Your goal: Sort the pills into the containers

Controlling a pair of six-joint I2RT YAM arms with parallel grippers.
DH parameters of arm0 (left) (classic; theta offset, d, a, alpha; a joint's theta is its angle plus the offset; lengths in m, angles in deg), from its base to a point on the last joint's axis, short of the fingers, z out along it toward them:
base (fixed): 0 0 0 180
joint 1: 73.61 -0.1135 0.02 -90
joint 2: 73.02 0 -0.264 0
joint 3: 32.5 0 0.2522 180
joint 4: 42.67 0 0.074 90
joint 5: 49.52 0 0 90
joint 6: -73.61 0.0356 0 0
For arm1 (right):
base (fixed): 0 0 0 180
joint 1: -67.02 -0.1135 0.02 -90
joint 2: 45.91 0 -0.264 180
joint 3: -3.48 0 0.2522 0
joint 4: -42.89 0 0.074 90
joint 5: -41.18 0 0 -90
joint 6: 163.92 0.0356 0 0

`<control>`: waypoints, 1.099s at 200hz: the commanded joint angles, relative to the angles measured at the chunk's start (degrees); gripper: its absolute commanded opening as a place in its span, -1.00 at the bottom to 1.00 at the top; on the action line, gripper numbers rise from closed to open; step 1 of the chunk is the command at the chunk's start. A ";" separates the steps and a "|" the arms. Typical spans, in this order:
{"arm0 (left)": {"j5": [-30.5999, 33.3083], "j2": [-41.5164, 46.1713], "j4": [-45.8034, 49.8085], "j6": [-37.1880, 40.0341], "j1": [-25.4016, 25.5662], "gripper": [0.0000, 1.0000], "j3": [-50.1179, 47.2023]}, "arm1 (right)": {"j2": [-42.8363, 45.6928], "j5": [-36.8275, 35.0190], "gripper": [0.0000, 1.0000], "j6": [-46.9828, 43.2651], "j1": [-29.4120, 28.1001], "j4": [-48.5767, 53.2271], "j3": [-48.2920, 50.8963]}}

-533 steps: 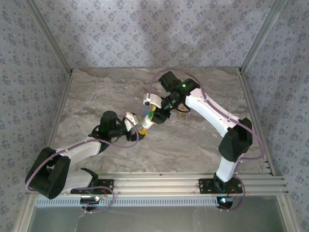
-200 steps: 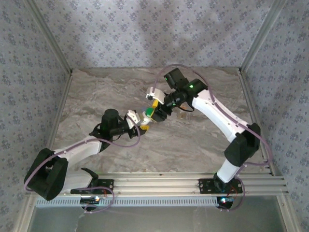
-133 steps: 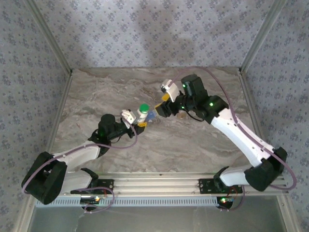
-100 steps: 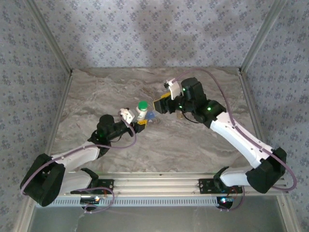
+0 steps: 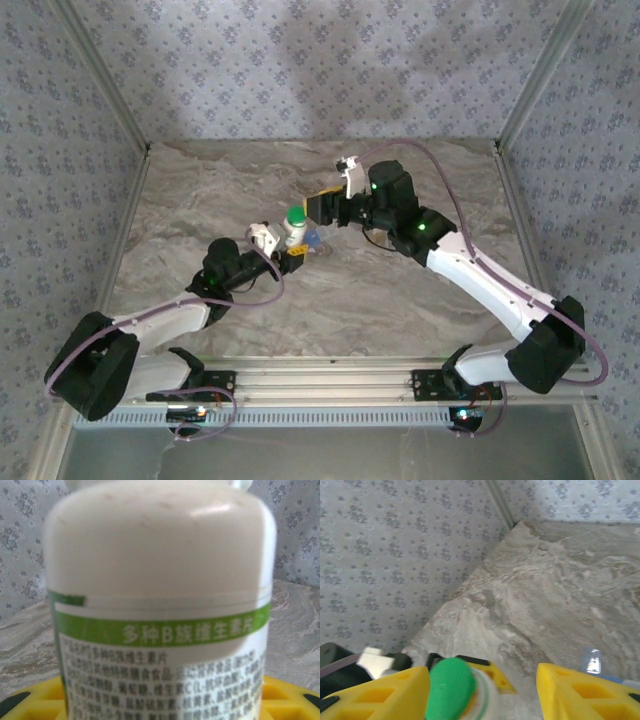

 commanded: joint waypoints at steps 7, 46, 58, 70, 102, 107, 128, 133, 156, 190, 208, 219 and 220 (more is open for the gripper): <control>1.36 -0.94 -2.72 -0.98 1.28 -1.00 2.28 | -0.93 3.79 0.17 3.47 -0.82 -0.65 -0.99; 2.60 -1.78 -3.13 -0.48 2.73 -1.00 3.18 | -1.49 -1.18 0.18 1.72 -1.71 4.49 -2.55; 2.97 -1.98 -3.24 -0.51 3.01 -1.00 3.27 | -0.74 -4.34 0.18 2.34 -1.47 4.03 -1.01; 3.25 -2.29 -3.16 -0.44 3.34 -1.00 3.53 | -0.53 -4.38 0.19 3.81 -1.40 1.98 0.67; 3.92 -3.83 -2.73 -0.49 3.44 -1.00 4.43 | -2.23 1.78 0.16 4.98 -2.71 0.38 -0.15; 4.08 -4.08 -2.63 -0.52 3.52 -1.00 4.58 | -2.13 2.43 0.15 5.35 -3.04 -0.56 0.11; 4.45 -5.04 -2.54 -0.52 3.62 -1.00 4.97 | -1.60 5.22 0.14 5.64 -4.11 -2.99 -0.10; 4.56 -5.32 -2.54 -0.48 3.69 -1.00 4.95 | -1.32 5.34 0.14 5.22 -4.45 -3.28 -0.27; 4.78 -6.58 -2.19 -0.33 3.88 -1.00 5.29 | 0.51 5.67 0.14 2.66 -5.77 -3.98 -0.72; 4.95 -7.79 -2.15 -0.03 4.65 -1.00 5.38 | 0.82 5.23 0.13 -1.80 -7.20 0.74 -2.78; 4.99 -8.27 -1.33 0.38 4.99 -1.00 5.90 | 0.90 3.34 0.13 -3.71 -7.84 3.25 -3.31; 5.00 -8.46 -0.89 0.60 5.16 -1.00 6.25 | 0.84 0.68 0.13 -5.25 -8.21 5.73 -3.89; 5.00 -8.41 -0.88 0.60 5.14 -1.00 6.26 | 0.84 0.37 0.13 -5.41 -8.26 5.95 -3.89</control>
